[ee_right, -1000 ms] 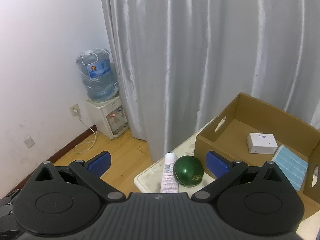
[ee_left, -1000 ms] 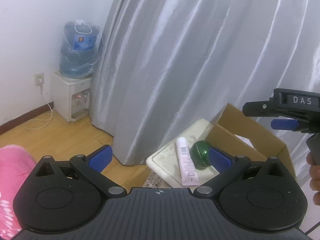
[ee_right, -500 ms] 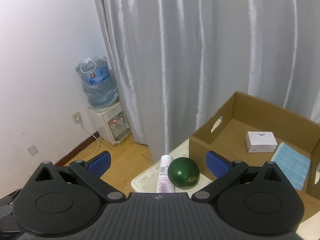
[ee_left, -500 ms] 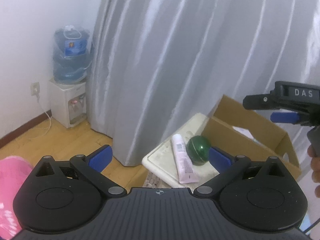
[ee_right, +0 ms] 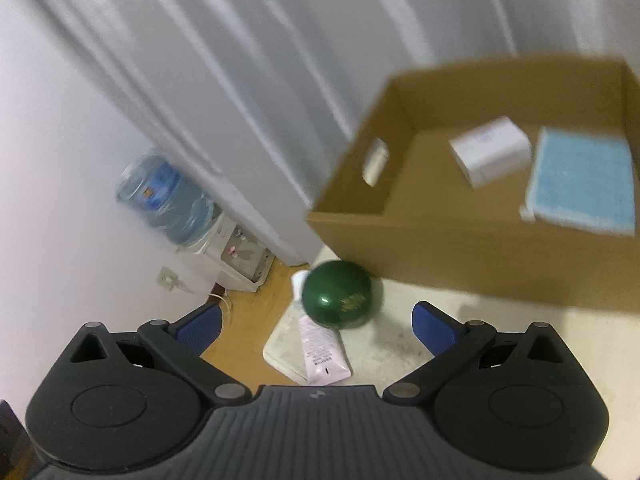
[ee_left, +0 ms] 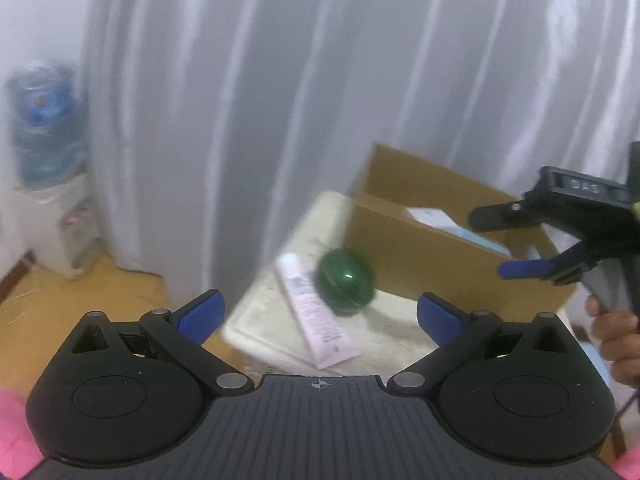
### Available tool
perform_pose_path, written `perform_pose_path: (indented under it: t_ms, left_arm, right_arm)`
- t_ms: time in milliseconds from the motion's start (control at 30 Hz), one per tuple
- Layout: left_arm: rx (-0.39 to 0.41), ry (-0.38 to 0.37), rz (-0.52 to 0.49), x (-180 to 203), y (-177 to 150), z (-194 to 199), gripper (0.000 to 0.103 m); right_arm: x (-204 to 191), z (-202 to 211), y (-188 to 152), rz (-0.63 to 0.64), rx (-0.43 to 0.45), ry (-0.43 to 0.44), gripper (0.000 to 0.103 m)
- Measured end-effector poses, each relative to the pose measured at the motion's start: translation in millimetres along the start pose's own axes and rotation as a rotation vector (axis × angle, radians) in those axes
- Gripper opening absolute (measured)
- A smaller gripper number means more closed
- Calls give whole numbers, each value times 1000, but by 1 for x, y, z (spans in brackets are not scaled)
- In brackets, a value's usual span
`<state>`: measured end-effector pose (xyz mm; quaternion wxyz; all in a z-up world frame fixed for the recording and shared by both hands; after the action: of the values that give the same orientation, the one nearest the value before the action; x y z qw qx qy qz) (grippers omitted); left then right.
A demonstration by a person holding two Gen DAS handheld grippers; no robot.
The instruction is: Organize objects
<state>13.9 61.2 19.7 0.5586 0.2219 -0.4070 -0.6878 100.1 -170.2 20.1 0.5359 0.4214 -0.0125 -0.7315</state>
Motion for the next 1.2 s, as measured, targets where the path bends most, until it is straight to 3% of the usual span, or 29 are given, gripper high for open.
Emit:
perform_pose_path:
  t_ms: [267,400,500,633,900,1200]
  left_arm:
    - [-109,-143,-46,2,10,-73,103]
    - [-142,-200,-23,-5,15,-108,101]
    - [-157,-248,29,-16,19,-128,94]
    - [-199,-297,6,-20,22,-158,85]
    - [-294,-418,-16,-16,16,-200,85]
    - [-336,-459,40,-13,10,-211,85]
  right_arm:
    - [39,-54,6,-205,-73,45,103]
    - [53,-87,7,-305,-103,75,98]
    - [68,-108,5,-413,-120,100,93]
    - [83,-131,0,-523,-151,114,86]
    - [92,-151,0,-576,-157,102,77]
    - [86,-158,1,-576,-160,124,72]
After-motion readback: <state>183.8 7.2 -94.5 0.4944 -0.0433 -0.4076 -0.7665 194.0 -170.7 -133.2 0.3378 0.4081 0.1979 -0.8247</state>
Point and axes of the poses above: each gripper's, at about its wrist camera, not at the fingertips, and z roughly against the way its jaws point, x to its right, y to its top, the point moved 4 cm from there along -z, roughly the way its jaws point, and after that the axes turned 5 degrees about -z, right-handed, at the moved point
